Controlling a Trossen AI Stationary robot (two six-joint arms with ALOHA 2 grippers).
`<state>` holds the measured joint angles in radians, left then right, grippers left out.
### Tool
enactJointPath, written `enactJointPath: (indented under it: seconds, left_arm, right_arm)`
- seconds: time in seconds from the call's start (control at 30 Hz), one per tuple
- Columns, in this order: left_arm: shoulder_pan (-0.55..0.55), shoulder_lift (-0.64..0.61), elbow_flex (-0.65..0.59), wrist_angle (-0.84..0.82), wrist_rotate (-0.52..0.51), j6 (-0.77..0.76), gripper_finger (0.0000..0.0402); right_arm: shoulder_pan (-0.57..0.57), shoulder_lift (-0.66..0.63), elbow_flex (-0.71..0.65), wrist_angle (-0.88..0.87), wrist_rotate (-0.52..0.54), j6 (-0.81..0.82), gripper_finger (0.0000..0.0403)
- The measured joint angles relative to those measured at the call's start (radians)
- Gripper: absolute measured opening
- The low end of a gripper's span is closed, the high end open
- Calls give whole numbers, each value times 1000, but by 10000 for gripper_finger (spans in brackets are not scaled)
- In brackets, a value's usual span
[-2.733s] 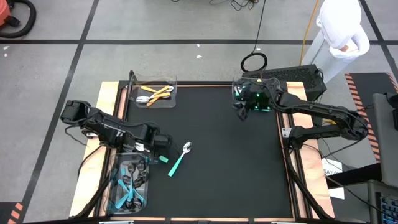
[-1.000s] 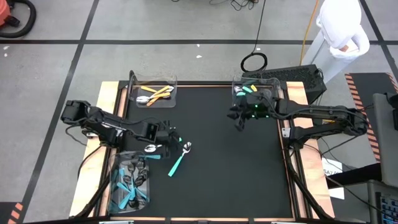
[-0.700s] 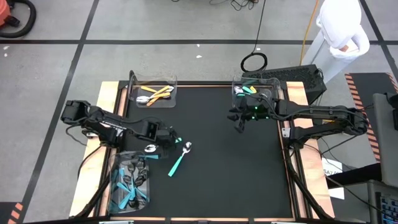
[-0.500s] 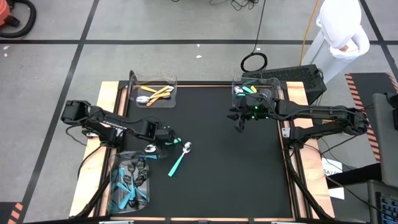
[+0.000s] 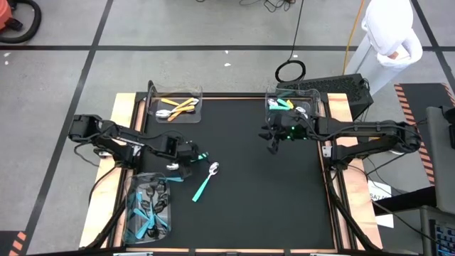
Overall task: Sort silverware by color (type)
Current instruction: Put the left green spoon into the top right bin
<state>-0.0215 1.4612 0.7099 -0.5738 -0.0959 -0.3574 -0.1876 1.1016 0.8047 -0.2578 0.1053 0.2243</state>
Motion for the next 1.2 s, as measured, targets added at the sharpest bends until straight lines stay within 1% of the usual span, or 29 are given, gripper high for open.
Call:
enactJointPath:
  seconds: [0.13,0.27,0.37,0.47,0.67,0.7,0.77,0.83,0.9,0.97,1.1,1.13,1.2]
  left_arm:
    - [0,4,-2,63,-28,-1,21]
    - [1,5,-1,76,-31,9,22]
    - [1,5,1,68,-35,-2,34]
    - [1,5,1,62,-35,-4,66]
    - [6,5,0,55,-35,-3,164]
    - [11,6,-4,59,-36,-3,175]
    - [19,29,-10,66,-32,0,184]
    - [22,57,-11,72,-17,1,177]
    - [22,91,-8,76,-15,-3,155]
    - [20,112,-5,80,-10,-2,122]
    - [19,109,0,85,-4,1,41]
    - [20,103,6,82,-3,5,33]
    - [19,86,22,76,-19,11,33]
  right_arm:
    - [29,38,-1,3,50,69,164]
    - [56,82,0,3,55,89,164]
    - [71,104,0,7,57,92,164]
    - [81,112,-1,15,80,97,164]
    - [85,111,-1,66,78,81,164]
    - [85,110,-1,69,78,78,164]
    - [85,110,-1,67,78,73,164]
    - [85,110,-1,67,78,71,164]
    - [85,110,-1,70,79,71,164]
    - [85,110,-1,71,79,71,164]
    - [93,122,-1,103,79,101,164]
    - [100,131,-1,121,79,109,164]
    - [121,158,-1,155,78,124,164]
